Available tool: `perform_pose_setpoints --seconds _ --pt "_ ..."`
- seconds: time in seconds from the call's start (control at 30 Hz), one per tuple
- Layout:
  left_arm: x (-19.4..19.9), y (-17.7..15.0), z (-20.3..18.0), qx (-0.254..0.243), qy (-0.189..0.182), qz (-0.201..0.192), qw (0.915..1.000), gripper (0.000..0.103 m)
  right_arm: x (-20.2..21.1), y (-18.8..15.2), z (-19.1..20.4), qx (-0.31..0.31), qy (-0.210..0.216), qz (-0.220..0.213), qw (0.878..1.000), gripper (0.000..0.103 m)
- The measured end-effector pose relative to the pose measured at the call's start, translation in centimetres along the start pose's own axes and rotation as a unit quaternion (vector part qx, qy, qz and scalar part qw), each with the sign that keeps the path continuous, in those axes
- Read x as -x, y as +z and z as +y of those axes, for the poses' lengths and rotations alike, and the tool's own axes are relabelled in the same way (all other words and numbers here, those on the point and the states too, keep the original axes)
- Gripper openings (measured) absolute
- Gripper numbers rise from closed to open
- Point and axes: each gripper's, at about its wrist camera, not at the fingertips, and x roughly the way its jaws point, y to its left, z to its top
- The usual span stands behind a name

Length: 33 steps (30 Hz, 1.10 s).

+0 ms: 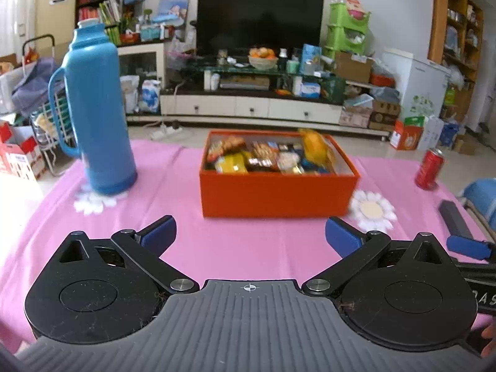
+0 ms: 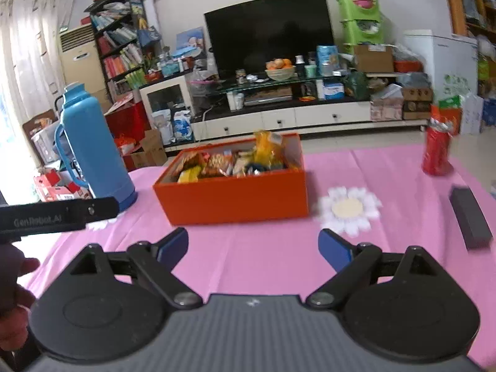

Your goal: Organize snacks

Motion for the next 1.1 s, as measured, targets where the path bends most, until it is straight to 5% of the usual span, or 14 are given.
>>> perform_pose_setpoints --seconds 0.27,1.1 --pt "2.6 -4.1 -0.4 0.014 -0.017 0.033 0.9992 0.079 3.1 -3.1 0.5 0.029 -0.018 0.006 0.999 0.092" --pt "4.6 -3.6 -1.1 0.000 -0.019 0.019 0.9996 0.073 5.1 -2.1 0.6 0.036 -0.038 -0.015 0.999 0.092"
